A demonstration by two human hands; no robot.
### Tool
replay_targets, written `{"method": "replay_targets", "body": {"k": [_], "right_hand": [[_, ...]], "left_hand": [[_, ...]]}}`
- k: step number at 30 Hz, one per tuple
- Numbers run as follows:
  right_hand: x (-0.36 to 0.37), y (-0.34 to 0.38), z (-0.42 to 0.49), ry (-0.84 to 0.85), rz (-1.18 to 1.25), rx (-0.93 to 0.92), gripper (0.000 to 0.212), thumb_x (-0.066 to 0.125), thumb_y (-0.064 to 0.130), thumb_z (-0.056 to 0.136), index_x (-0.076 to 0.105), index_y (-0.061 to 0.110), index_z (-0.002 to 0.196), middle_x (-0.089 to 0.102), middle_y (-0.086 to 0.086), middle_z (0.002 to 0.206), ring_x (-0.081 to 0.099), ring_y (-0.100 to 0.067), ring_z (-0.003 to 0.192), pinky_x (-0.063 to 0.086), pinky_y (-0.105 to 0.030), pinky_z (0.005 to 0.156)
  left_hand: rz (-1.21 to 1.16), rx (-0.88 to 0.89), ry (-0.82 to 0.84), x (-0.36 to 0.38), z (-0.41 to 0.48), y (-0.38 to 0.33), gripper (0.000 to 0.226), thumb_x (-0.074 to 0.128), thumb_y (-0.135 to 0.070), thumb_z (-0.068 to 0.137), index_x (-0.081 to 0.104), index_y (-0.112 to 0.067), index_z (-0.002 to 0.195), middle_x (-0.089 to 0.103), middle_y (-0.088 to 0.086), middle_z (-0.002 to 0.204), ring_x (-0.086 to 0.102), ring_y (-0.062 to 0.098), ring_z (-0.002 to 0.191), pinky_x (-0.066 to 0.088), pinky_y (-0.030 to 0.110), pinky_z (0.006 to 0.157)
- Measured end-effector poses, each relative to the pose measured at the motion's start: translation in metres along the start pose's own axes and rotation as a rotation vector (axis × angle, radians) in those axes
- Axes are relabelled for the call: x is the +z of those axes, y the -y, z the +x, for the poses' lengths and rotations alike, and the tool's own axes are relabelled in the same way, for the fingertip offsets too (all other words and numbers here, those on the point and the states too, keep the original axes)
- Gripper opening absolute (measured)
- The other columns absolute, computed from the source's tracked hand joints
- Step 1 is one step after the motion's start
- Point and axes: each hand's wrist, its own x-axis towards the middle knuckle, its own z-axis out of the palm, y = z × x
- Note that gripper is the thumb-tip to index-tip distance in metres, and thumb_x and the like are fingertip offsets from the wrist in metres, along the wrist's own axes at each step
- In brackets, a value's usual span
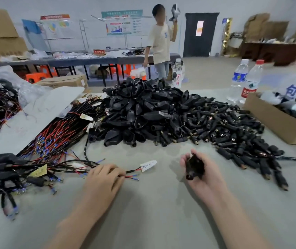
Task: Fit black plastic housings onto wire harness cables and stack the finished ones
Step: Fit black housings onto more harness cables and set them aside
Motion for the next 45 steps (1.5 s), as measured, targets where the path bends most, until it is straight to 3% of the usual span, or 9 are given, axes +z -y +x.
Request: {"method": "replay_targets", "body": {"k": [2, 7, 10, 14, 25, 29, 33, 40, 45], "right_hand": [[0.002, -0.002, 0.001, 0.016, 0.005, 0.028, 0.018, 0.069, 0.017, 0.074, 0.074, 0.002, 0.066, 0.067, -0.014, 0.074, 0.070, -0.024, 0.065, 0.062, -0.036, 0.072], [0.001, -0.005, 0.009, 0.038, 0.087, 0.046, 0.027, 0.044, 0.027, 0.103, 0.058, 0.004, 0.107, 0.064, -0.025, 0.106, 0.064, -0.038, 0.106, 0.060, -0.043, 0.079], [0.002, -0.005, 0.009, 0.038, 0.116, 0.044, 0.025, 0.039, 0.018, 0.103, 0.055, 0.000, 0.108, 0.057, -0.028, 0.116, 0.052, -0.039, 0.128, 0.050, -0.043, 0.100], [0.004, -0.009, 0.010, 0.032, 0.108, 0.022, 0.019, 0.043, 0.011, 0.102, 0.055, -0.004, 0.101, 0.053, -0.029, 0.118, 0.046, -0.042, 0.135, 0.052, -0.044, 0.095], [0.006, -0.022, 0.004, 0.091, -0.519, -0.058, 0.026, 0.057, 0.031, 0.100, 0.068, 0.014, 0.116, 0.075, -0.010, 0.097, 0.068, -0.017, 0.067, 0.052, -0.025, 0.051], [0.008, -0.026, 0.001, 0.177, -0.676, 0.038, 0.038, 0.062, 0.046, 0.090, 0.070, 0.018, 0.115, 0.076, -0.010, 0.100, 0.069, -0.020, 0.075, 0.052, -0.028, 0.055], [0.006, -0.027, -0.001, 0.264, -0.704, 0.132, 0.046, 0.070, 0.047, 0.081, 0.071, 0.015, 0.115, 0.073, -0.017, 0.105, 0.068, -0.025, 0.076, 0.051, -0.030, 0.053], [0.005, -0.028, -0.001, 0.339, -0.775, 0.056, 0.025, 0.064, 0.024, 0.088, 0.076, 0.010, 0.106, 0.072, -0.014, 0.098, 0.066, -0.020, 0.070, 0.050, -0.027, 0.050], [0.008, -0.024, 0.000, 0.226, -0.740, -0.012, 0.029, 0.059, 0.031, 0.094, 0.076, 0.009, 0.097, 0.073, -0.017, 0.096, 0.066, -0.022, 0.066, 0.050, -0.028, 0.049]], "left_hand": [[0.018, 0.007, -0.003, 0.000, -0.001, 0.003, 0.040, 0.038, -0.043, 0.091, 0.074, -0.025, 0.088, 0.066, -0.009, 0.096, 0.065, 0.021, 0.092, 0.046, 0.039, 0.080], [-0.015, 0.005, 0.010, 0.006, 0.006, 0.009, 0.043, 0.037, -0.045, 0.088, 0.074, -0.023, 0.086, 0.068, -0.004, 0.108, 0.065, 0.022, 0.101, 0.040, 0.032, 0.088], [0.019, 0.084, -0.031, 0.009, 0.007, 0.018, 0.036, 0.041, -0.041, 0.088, 0.071, -0.022, 0.081, 0.070, -0.005, 0.104, 0.061, 0.016, 0.099, 0.035, 0.027, 0.087], [-0.052, 0.059, -0.066, 0.010, 0.013, 0.010, 0.038, 0.037, -0.049, 0.096, 0.063, -0.024, 0.085, 0.064, -0.014, 0.089, 0.051, 0.009, 0.090, 0.037, 0.031, 0.084], [-0.374, -0.084, -0.163, 0.027, 0.045, -0.061, 0.012, 0.035, -0.047, 0.103, 0.042, -0.038, 0.099, 0.058, -0.007, 0.063, 0.052, 0.018, 0.052, 0.043, 0.031, 0.050], [-0.442, -0.155, -0.171, 0.025, 0.046, -0.055, 0.025, 0.030, -0.054, 0.098, 0.051, -0.040, 0.101, 0.057, -0.024, 0.079, 0.055, 0.005, 0.072, 0.033, 0.016, 0.055], [-0.468, -0.157, -0.271, 0.020, 0.054, -0.054, 0.029, 0.037, -0.048, 0.100, 0.062, -0.037, 0.110, 0.057, -0.018, 0.098, 0.059, 0.006, 0.080, 0.049, 0.029, 0.063], [-0.527, 0.060, -0.235, 0.023, 0.053, -0.059, 0.023, 0.051, -0.038, 0.099, 0.070, -0.031, 0.108, 0.046, -0.014, 0.091, 0.050, 0.007, 0.068, 0.048, 0.030, 0.058], [-0.553, 0.116, -0.133, 0.026, 0.050, -0.057, 0.025, 0.057, -0.025, 0.096, 0.066, -0.039, 0.116, 0.049, -0.016, 0.091, 0.050, 0.002, 0.075, 0.038, 0.011, 0.069]]}}
